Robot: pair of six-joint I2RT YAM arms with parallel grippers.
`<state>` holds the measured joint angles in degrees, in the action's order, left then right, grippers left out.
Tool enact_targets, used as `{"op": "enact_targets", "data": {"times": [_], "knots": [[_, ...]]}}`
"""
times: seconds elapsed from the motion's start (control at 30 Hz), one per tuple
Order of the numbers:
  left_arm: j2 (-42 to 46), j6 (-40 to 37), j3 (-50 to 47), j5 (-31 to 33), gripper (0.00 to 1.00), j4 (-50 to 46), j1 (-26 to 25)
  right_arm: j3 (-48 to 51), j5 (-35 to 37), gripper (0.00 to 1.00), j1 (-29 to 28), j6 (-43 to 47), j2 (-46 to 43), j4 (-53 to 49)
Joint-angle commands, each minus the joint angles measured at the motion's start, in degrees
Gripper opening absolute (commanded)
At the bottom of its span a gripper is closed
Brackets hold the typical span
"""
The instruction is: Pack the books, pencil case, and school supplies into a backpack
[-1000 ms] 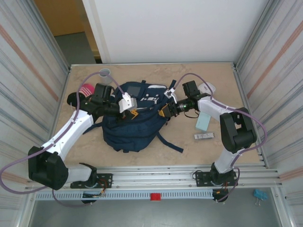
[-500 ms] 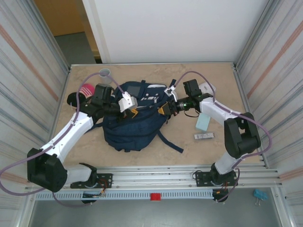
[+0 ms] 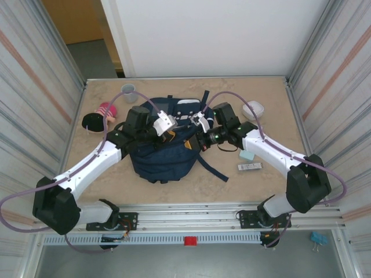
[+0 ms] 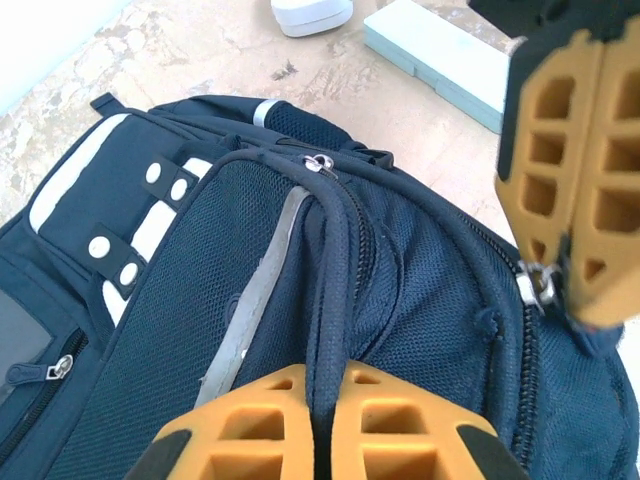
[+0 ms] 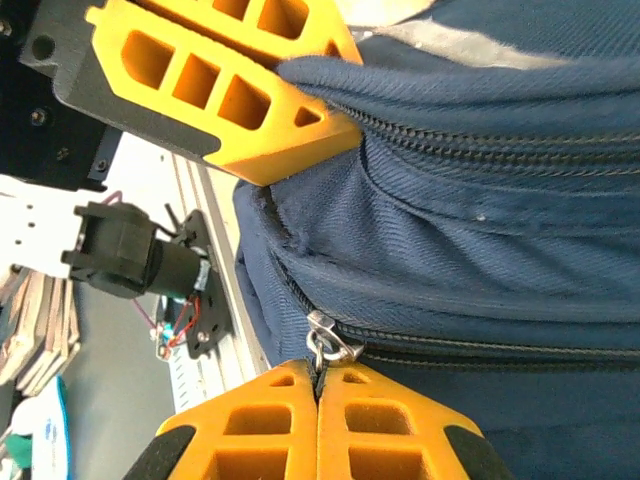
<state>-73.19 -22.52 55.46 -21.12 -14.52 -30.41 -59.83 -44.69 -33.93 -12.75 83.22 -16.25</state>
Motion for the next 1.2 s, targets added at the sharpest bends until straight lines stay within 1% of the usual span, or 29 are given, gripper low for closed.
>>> {"op": "enact_targets", "data": {"times": [0.0, 0.13, 0.2, 0.23, 0.33, 0.4, 0.47, 0.53, 0.6, 0.63, 0.7, 0.77, 0.8, 0.9, 1.03, 1.17], "knots": [[-0.72, 6.07, 0.59, 7.83, 0.00, 7.51, -0.17, 1.74, 2.12, 0.00, -1.46, -10.93, -1.83, 2.16], [-1.86, 10.63, 0.46, 11.44, 0.00, 9.66, -1.78, 2.47, 2.17, 0.00, -4.74, -16.65, -2.62, 6.64], [-2.53, 10.95, 0.11, 13.04, 0.00, 10.83, -2.67, 2.27, 2.42, 0.00, -6.86, -19.23, -2.51, 7.80], [-2.91, 11.25, -0.20, 13.26, 0.00, 11.67, -2.93, 2.32, 2.78, 0.00, -7.89, -20.70, -2.30, 8.50], [-3.40, 11.76, -0.36, 10.94, 0.00, 13.32, -2.94, 3.09, 4.08, 0.01, -9.81, -24.08, -2.09, 11.06], [-3.11, 10.79, -0.53, 9.98, 0.00, 14.03, -2.96, 3.63, 4.94, 0.08, -9.71, -25.09, -2.17, 10.80], [-2.36, 8.82, -0.87, 8.73, 0.00, 14.11, -2.83, 4.13, 5.27, 0.21, -8.27, -25.75, -3.25, 9.06], [-1.26, 6.84, -1.45, 6.61, 0.00, 14.26, -2.47, 5.46, 5.44, 0.31, -5.90, -27.67, -5.35, 8.52], [-0.23, 5.22, -2.40, 1.75, 0.00, 14.88, -1.25, 7.20, 6.40, 0.45, -2.99, -31.16, -7.94, 9.17], [0.30, 4.53, -2.99, -0.65, 0.00, 15.49, -0.63, 8.33, 7.82, 0.51, -1.66, -34.52, -9.38, 10.19], [1.25, 3.13, -4.02, -3.66, 0.00, 16.69, -0.08, 10.53, 8.85, 0.56, 0.27, -41.24, -10.84, 14.33], [1.68, 1.88, -4.73, -6.08, 0.00, 17.07, 0.00, 11.58, 8.85, 0.61, 1.27, -47.61, -10.61, 18.44], [1.73, 1.47, -4.75, -6.94, 0.00, 16.92, 0.03, 11.41, 8.36, 0.64, 1.49, -49.36, -9.94, 19.51], [1.73, 0.80, -5.18, -9.37, 0.00, 17.78, 0.08, 10.44, 6.99, 0.66, 1.33, -53.15, -7.21, 22.76], [1.91, -0.06, -5.87, -13.39, 0.00, 19.00, 0.11, 11.14, 8.74, 0.65, 1.61, -59.63, -4.52, 29.20], [2.50, -0.43, -6.54, -15.31, 0.00, 19.08, 0.13, 10.49, 10.31, 0.61, 1.94, -62.18, -2.03, 32.31]]}}
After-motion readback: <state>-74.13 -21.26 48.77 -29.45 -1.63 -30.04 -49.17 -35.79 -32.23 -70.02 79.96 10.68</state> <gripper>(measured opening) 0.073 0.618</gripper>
